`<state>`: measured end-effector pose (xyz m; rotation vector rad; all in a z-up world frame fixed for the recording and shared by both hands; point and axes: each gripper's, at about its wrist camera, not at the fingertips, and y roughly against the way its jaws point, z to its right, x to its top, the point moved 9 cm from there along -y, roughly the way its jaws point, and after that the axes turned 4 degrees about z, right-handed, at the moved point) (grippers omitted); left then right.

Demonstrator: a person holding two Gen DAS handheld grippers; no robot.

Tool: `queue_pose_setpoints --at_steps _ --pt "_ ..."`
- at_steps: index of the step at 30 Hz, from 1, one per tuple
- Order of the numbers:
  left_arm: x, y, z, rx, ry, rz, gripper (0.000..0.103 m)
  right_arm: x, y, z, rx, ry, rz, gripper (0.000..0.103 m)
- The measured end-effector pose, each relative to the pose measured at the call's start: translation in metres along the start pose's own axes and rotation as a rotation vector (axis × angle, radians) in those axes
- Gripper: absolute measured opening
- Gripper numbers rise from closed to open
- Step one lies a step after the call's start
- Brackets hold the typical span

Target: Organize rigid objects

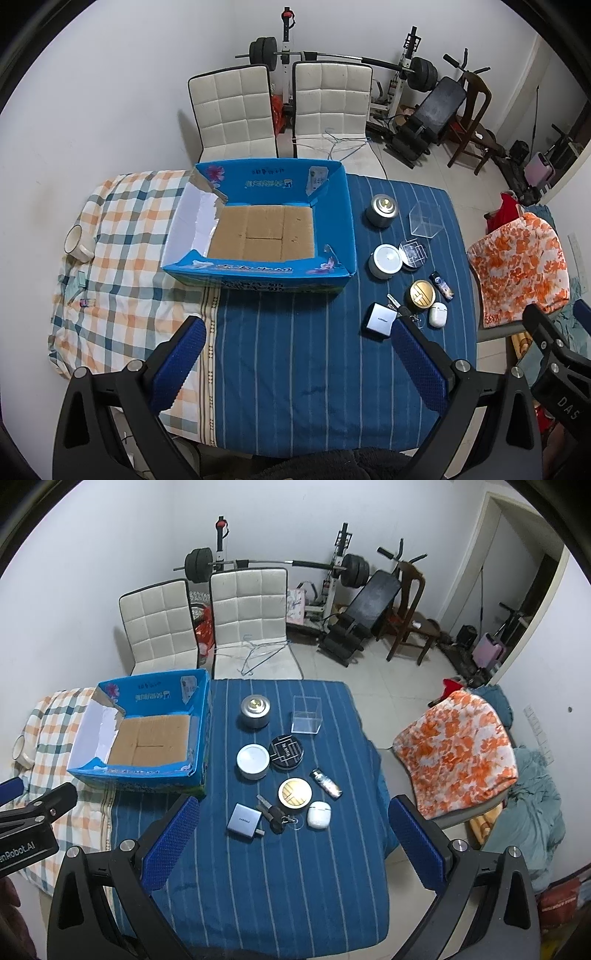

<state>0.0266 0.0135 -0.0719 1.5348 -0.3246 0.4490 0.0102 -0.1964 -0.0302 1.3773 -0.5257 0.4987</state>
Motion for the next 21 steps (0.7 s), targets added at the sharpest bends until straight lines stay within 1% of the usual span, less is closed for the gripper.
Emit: queue_pose_setpoints --at_steps 4,5,8,9,11,12,13,14,15,16,17,19,21 --pt "0.014 -0.012 0.013 -0.024 0.008 0.005 0.103 0.014 -0.03 0.018 0.03 -0.051 -0.043 0.103" --pt "0.024 -0.019 0.018 -0.034 0.011 0.009 0.103 0.014 -0.041 0.025 0.032 -0.064 -0.054 0.103" --pt "0.054 -0.043 0.033 -0.054 0.027 0.027 0.103 0.03 -0.092 0.046 0.028 -0.103 -0.104 0.103" --pt "0.067 -0.055 0.041 -0.068 0.034 0.033 0.103 0.036 -0.118 0.052 0.028 -0.108 -0.133 0.103" --pt "0.091 -0.086 0.057 -0.092 0.045 0.016 0.103 0.045 -0.162 0.055 0.044 -0.108 -0.203 0.103" --pt "0.102 -0.106 0.066 -0.098 0.044 -0.015 0.103 0.053 -0.194 0.055 0.076 -0.114 -0.243 0.103" --pt "0.115 -0.13 0.078 -0.117 0.046 -0.05 0.103 0.061 -0.219 0.056 0.093 -0.123 -0.263 0.103" --pt "0.122 -0.145 0.085 -0.122 0.045 -0.068 0.103 0.067 -0.245 0.058 0.084 -0.126 -0.29 0.103" --pt "0.13 -0.169 0.094 -0.121 0.043 -0.109 0.103 0.072 -0.271 0.059 0.076 -0.128 -0.324 0.103" --pt "0.136 -0.186 0.101 -0.121 0.041 -0.141 0.103 0.074 -0.291 0.063 0.072 -0.127 -0.337 0.103" --pt "0.14 -0.207 0.109 -0.125 0.044 -0.181 0.103 0.079 -0.322 0.063 0.072 -0.131 -0.365 0.103" --pt "0.145 -0.248 0.121 -0.132 0.072 -0.263 0.103 0.082 -0.368 0.061 0.063 -0.127 -0.417 0.103" --pt "0.145 -0.273 0.13 -0.139 0.099 -0.317 0.103 0.081 -0.412 0.057 0.072 -0.153 -0.477 0.102"
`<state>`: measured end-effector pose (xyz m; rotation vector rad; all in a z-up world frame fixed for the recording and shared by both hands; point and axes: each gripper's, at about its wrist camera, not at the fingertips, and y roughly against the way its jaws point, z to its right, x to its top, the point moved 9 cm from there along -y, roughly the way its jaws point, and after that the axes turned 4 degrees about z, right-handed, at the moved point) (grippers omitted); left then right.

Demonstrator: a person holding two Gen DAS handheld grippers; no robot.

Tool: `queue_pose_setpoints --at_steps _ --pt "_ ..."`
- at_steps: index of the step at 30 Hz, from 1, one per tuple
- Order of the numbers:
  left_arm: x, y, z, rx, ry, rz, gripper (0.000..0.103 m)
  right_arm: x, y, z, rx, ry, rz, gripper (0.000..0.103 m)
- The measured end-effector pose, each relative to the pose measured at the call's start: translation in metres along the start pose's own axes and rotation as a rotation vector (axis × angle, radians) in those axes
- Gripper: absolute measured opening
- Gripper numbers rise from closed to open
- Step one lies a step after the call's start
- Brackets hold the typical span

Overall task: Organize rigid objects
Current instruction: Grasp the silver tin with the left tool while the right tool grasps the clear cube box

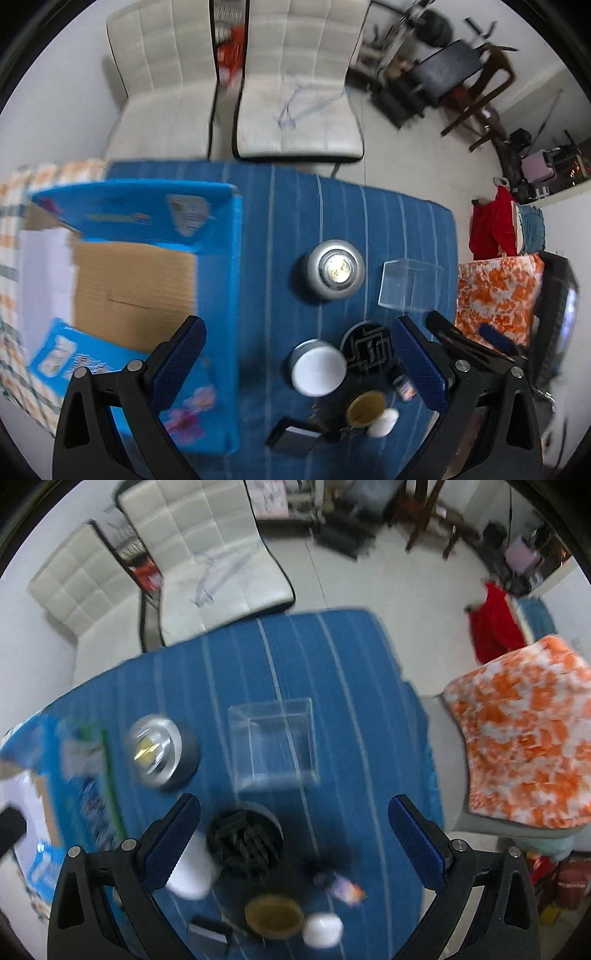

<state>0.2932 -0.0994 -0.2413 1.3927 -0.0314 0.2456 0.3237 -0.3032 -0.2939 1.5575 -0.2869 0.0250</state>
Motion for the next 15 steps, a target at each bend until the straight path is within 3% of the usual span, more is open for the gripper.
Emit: queue_pose_setpoints --at_steps 3,5,7,10,15 --pt "0.008 -0.031 0.007 0.012 0.003 -0.052 0.103 0.012 -0.048 -0.005 0.025 -0.039 -0.078 0.102" --pt "0.009 -0.043 0.013 0.032 -0.025 -0.067 0.103 0.012 -0.071 -0.007 0.047 -0.061 -0.122 0.095" --pt "0.01 -0.051 0.017 0.043 -0.044 -0.078 0.103 0.008 -0.093 -0.007 0.061 -0.072 -0.167 0.072" --pt "0.014 -0.062 0.026 0.048 -0.066 -0.097 0.103 0.008 -0.099 -0.001 0.078 -0.067 -0.155 0.07" --pt "0.02 -0.091 0.039 0.07 -0.107 -0.151 0.103 0.005 -0.097 0.026 0.005 -0.045 -0.139 0.07"
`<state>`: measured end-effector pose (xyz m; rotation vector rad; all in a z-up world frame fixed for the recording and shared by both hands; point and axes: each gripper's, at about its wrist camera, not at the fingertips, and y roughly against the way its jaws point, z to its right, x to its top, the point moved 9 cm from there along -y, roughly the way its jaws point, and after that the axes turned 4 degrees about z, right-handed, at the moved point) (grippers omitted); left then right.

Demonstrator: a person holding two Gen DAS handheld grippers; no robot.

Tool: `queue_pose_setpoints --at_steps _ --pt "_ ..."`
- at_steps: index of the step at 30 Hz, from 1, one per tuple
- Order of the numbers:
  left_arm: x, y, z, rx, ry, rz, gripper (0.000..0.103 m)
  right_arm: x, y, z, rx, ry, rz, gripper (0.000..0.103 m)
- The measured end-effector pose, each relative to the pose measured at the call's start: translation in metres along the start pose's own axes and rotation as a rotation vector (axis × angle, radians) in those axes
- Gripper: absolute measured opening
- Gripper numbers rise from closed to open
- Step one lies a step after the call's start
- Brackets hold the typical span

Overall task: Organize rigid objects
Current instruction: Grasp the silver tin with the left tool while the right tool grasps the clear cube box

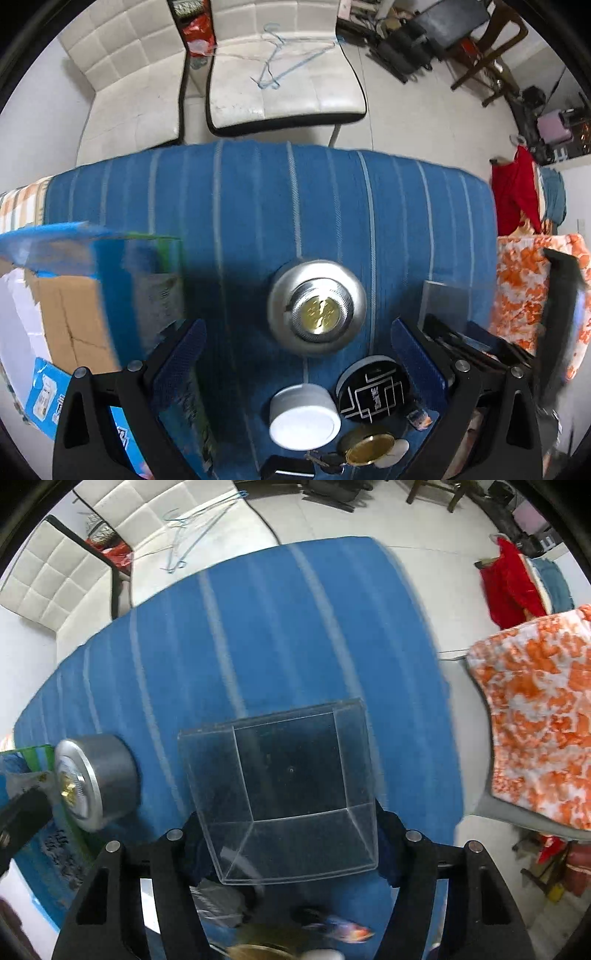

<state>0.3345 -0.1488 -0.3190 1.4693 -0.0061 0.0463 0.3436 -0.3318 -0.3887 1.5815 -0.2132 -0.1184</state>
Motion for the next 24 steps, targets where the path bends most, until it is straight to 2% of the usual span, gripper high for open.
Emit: queue_pose_setpoints --at_steps 5,7,9,10,13,16,19,24 --pt "0.004 -0.028 0.014 0.093 -0.084 -0.047 0.103 -0.004 -0.002 0.022 -0.011 -0.021 -0.014 0.07" --pt "0.003 -0.038 0.017 0.1 -0.092 -0.069 0.102 -0.005 -0.005 0.023 -0.011 -0.021 -0.017 0.07" --pt "0.001 -0.046 0.019 0.108 -0.101 -0.087 0.093 -0.005 -0.006 0.027 -0.011 -0.019 -0.016 0.069" --pt "0.0 -0.05 0.02 0.109 -0.106 -0.099 0.083 -0.006 -0.005 0.029 -0.013 -0.018 -0.017 0.069" --pt "-0.007 -0.062 0.017 0.134 -0.128 -0.122 0.076 -0.006 -0.002 0.034 -0.022 -0.012 -0.018 0.069" --pt "-0.007 -0.057 0.018 0.117 -0.134 -0.096 0.069 -0.006 0.0 0.027 -0.035 0.002 -0.016 0.069" --pt "-0.011 -0.055 0.019 0.103 -0.153 -0.104 0.069 -0.007 0.002 0.022 -0.042 0.013 -0.01 0.069" --pt "-0.021 -0.034 0.023 0.08 -0.157 -0.056 0.069 -0.012 0.014 0.022 -0.04 0.032 0.014 0.069"
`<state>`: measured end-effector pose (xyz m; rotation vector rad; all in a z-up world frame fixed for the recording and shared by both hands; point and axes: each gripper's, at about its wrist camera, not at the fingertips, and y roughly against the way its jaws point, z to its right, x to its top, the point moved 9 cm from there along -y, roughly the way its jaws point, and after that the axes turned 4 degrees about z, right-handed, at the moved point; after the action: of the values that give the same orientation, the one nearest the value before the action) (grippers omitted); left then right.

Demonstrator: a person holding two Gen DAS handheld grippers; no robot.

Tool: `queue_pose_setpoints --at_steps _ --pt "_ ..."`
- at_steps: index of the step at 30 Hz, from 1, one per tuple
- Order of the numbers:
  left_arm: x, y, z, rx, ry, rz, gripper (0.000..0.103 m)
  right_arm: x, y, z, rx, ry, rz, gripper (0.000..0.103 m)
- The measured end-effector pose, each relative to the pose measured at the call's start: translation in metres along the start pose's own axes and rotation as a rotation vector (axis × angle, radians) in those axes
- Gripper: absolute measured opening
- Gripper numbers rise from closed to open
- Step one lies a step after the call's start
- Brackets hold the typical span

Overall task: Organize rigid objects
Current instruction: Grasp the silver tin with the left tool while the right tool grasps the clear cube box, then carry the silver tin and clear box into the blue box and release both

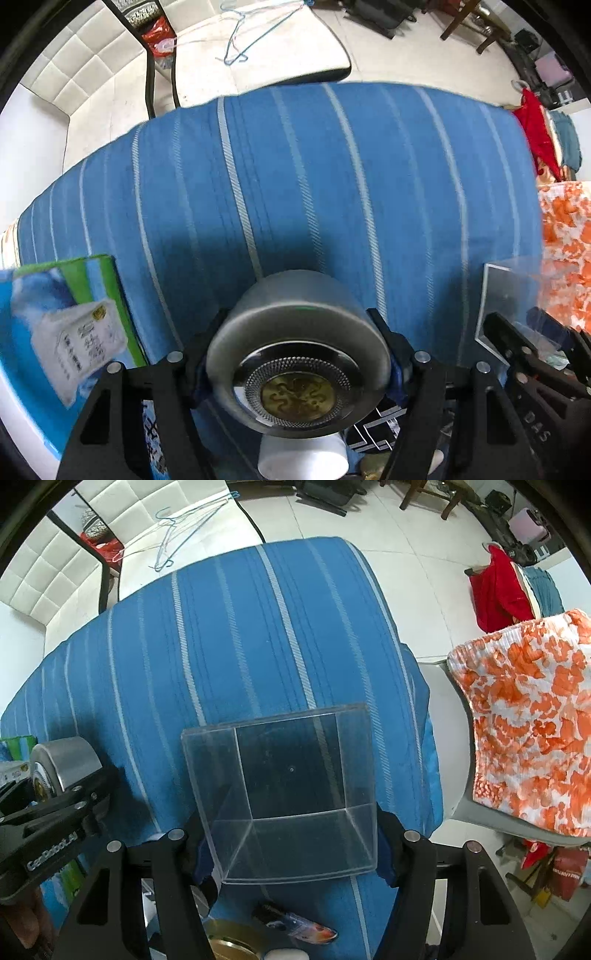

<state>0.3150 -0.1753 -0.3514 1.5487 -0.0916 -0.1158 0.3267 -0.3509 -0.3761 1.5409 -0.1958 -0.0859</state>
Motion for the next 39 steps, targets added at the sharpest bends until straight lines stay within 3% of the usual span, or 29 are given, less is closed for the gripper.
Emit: queue_pose_setpoints --at_steps 7,14,26,33,39 --pt "-0.014 0.064 0.005 -0.042 -0.011 0.135 0.069 -0.013 0.047 -0.006 0.041 0.013 0.079 0.068" --pt "-0.037 0.13 -0.028 -0.056 -0.006 0.281 0.069 -0.045 0.121 -0.04 0.053 0.071 0.193 0.068" --pt "-0.075 0.194 -0.131 -0.1 0.031 0.418 0.069 -0.098 0.226 -0.166 0.07 0.14 0.328 0.068" --pt "-0.097 0.195 -0.215 -0.09 0.101 0.416 0.069 -0.124 0.225 -0.274 0.162 0.204 0.308 0.068" --pt "-0.101 0.133 -0.275 -0.152 0.196 0.28 0.069 -0.132 0.162 -0.328 0.204 0.237 0.198 0.068"
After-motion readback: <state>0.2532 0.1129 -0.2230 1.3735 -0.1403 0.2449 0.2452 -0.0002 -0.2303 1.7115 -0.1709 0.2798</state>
